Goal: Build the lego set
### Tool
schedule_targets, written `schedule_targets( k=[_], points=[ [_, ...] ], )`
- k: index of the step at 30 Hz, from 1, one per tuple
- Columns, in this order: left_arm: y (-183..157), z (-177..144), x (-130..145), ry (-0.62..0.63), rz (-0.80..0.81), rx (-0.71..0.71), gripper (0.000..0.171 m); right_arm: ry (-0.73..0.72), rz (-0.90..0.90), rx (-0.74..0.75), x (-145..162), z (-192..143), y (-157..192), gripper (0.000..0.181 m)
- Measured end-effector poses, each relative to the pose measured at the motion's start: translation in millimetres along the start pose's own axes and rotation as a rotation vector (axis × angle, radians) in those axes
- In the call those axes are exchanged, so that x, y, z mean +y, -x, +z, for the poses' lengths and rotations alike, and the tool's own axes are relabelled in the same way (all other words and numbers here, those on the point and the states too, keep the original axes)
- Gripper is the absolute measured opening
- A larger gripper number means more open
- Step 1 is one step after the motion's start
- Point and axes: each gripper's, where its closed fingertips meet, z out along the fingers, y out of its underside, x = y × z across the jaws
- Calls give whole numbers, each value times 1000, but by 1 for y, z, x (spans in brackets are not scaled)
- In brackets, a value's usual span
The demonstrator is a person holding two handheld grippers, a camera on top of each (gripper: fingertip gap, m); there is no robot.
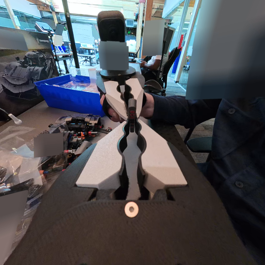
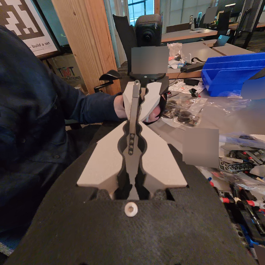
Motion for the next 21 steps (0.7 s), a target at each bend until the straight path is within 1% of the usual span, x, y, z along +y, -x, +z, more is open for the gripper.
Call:
schedule_targets(
  k=[3,7,10,14,16,19,21],
  points=[
    [-9,-1,-4,-21,8,59,5,-7,-32,-28,-3,1,8,6],
    [-17,0,-4,-20,8,110,5,-26,14,-109,-1,2,15,6],
    [-11,-1,0,-2,-1,87,5,-29,73,-122,2,2,9,6],
    [-3,0,8,42,-12,39,5,-6,108,-97,8,1,2,6],
    [-1,0,8,39,-19,31,5,-21,183,-119,8,1,-1,6],
    [8,-3,9,32,-65,5,5,-64,353,-134,9,1,-12,6],
    [14,-3,13,43,-82,-22,5,-70,386,-118,11,2,-17,5]
  ],
)
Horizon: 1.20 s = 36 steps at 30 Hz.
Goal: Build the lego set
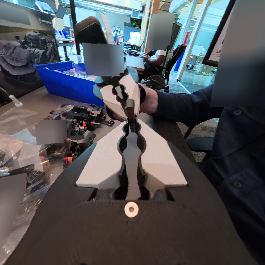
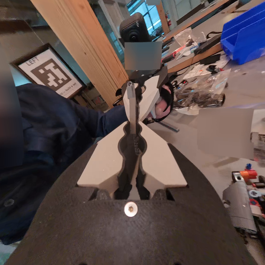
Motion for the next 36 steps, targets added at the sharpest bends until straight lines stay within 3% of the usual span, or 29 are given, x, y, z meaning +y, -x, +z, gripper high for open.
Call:
schedule_targets(
  k=[4,9,14,18,23,26,28,30,32,36],
  points=[
    [13,-3,8,49,-17,-82,5,-14,-188,196,-13,-10,-9,6],
    [27,-12,4,19,-56,-143,5,11,-213,278,-9,-21,-25,6],
    [52,-34,2,1,-73,-301,5,370,-612,651,9,-18,-57,6],
    [73,-60,-1,-16,-77,-448,4,753,-790,869,13,-30,-94,6],
    [91,-84,1,-28,-103,-576,4,1060,-833,806,20,-25,-116,5],
    [93,-92,-3,-87,-136,-577,4,1195,-832,856,19,-25,-140,6],
    [94,-96,-5,-111,-149,-578,4,1222,-863,963,5,-28,-159,6],
    [95,-99,-5,-114,-155,-581,5,1238,-812,976,7,-32,-170,13],
    [94,-97,-4,-111,-158,-568,4,1164,-783,981,1,-34,-170,28],
    [92,-88,0,-88,-166,-526,4,943,-730,926,-25,-38,-140,20]
  ],
)
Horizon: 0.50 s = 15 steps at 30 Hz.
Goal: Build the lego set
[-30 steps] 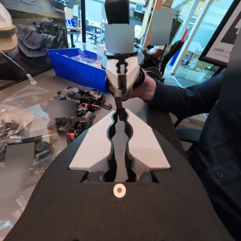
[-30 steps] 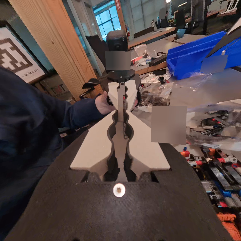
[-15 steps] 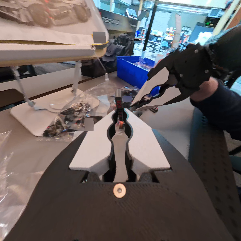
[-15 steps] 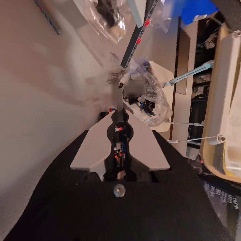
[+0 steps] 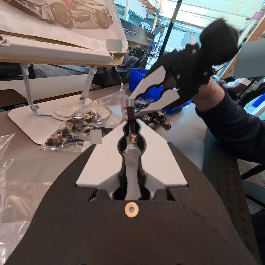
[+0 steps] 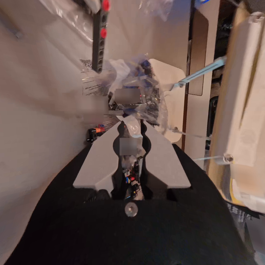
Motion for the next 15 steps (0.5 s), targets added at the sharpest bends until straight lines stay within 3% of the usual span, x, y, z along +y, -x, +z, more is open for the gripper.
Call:
schedule_targets(
  k=[2,7,13,15],
  points=[
    [-8,2,-1,-1,17,38,4,-97,39,-34,-9,-20,-2,19],
    [-29,11,3,24,65,123,4,-528,153,-290,-75,-69,28,18],
    [-59,21,12,67,188,214,5,-673,226,-428,-98,-73,41,20],
    [-63,23,14,80,212,221,5,-702,233,-491,-99,-76,46,6]
  ],
)
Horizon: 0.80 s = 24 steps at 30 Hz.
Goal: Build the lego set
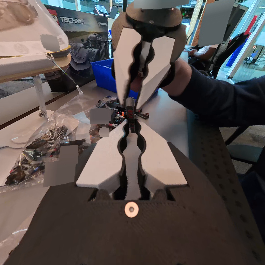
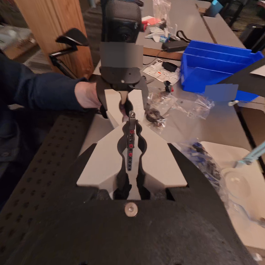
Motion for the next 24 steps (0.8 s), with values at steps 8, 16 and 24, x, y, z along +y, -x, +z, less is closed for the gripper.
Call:
schedule_targets(
  k=[8,16,24],
  points=[
    [-16,-1,-3,-14,37,82,5,-15,15,-112,-4,-7,16,5],
    [-50,0,-4,-4,122,237,5,-52,-51,-314,-4,-25,48,4],
    [-8,-14,-4,-13,47,49,5,117,-3,-141,33,-37,9,6]
  ],
)
